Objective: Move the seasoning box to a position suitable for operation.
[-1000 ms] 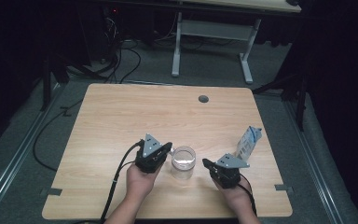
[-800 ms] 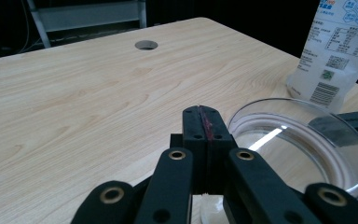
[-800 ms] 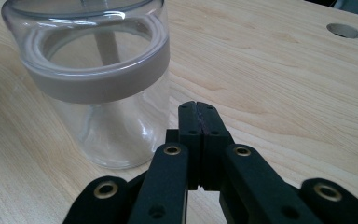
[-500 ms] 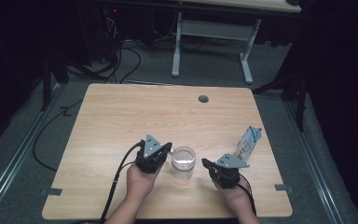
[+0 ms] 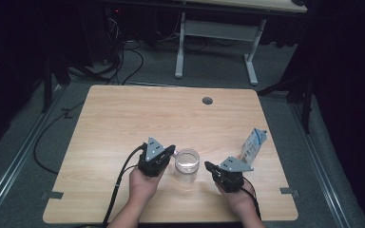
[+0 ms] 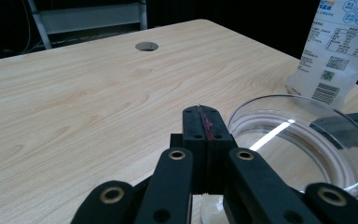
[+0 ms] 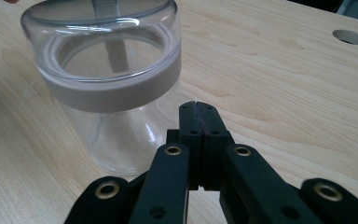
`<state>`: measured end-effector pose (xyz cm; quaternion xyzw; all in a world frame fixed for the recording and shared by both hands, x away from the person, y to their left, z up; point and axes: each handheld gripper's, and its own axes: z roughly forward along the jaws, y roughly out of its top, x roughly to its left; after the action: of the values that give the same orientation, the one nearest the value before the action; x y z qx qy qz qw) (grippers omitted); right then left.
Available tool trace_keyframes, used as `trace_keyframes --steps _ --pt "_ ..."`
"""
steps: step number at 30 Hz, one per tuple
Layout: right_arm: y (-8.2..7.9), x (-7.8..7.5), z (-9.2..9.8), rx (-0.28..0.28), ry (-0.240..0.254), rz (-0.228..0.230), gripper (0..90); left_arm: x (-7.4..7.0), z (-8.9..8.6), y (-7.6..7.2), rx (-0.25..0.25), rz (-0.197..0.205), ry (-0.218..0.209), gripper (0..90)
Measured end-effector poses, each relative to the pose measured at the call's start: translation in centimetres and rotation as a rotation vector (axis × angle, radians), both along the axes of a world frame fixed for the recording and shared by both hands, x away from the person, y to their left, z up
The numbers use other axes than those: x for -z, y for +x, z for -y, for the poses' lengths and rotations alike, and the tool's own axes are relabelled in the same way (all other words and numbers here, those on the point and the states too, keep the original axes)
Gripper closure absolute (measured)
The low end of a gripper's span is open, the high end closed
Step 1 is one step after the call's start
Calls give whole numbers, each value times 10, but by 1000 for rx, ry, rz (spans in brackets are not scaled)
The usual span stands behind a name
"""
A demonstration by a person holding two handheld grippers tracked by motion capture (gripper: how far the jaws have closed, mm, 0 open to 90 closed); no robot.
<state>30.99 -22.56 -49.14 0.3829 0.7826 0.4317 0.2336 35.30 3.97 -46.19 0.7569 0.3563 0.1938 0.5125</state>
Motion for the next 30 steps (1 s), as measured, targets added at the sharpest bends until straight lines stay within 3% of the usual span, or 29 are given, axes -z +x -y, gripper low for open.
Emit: trace_keyframes --steps 30 --pt "-6 -8 -5 -26 3 44 900 1 0 1 -1 0 -8 900"
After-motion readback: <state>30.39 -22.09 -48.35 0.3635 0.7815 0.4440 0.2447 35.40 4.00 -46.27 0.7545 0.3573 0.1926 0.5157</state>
